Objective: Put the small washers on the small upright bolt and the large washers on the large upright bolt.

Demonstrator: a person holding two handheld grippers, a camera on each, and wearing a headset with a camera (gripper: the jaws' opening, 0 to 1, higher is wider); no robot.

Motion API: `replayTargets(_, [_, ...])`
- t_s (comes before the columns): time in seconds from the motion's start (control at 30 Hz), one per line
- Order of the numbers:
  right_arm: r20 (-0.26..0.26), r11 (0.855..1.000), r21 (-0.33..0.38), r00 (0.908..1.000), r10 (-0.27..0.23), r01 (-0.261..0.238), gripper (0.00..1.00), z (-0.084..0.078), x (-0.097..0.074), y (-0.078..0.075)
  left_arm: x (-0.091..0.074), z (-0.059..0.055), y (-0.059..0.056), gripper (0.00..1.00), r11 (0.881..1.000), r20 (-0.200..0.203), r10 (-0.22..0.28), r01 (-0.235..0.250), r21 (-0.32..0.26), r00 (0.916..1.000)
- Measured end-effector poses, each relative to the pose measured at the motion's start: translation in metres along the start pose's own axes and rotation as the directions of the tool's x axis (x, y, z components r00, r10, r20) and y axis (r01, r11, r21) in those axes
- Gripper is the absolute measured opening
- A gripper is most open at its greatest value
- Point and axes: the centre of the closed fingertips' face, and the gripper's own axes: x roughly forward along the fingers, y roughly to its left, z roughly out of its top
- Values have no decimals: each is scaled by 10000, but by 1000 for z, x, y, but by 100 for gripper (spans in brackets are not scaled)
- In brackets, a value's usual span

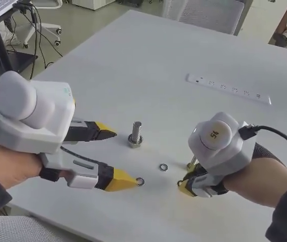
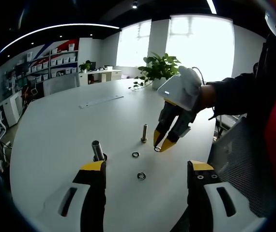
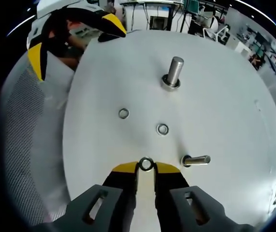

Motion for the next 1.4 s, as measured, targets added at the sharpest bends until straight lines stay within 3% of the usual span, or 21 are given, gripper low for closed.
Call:
replayTargets(0.4, [468, 9997, 101, 9986, -242, 237, 13, 4, -27, 7, 2, -1, -1, 68, 10000, -34, -44, 44, 39, 10000])
replayTargets(0.9, [1032, 9971, 244, 9919, -737, 716, 13, 12, -63, 4, 3, -1, -2, 68, 9999, -11, -94, 94, 71, 10000])
replayTargets(1.4, [1168, 9892, 437, 9827, -1438, 1396, 13, 17, -81, -26, 4, -1, -3, 68, 9999, -34, -86, 86, 74, 10000])
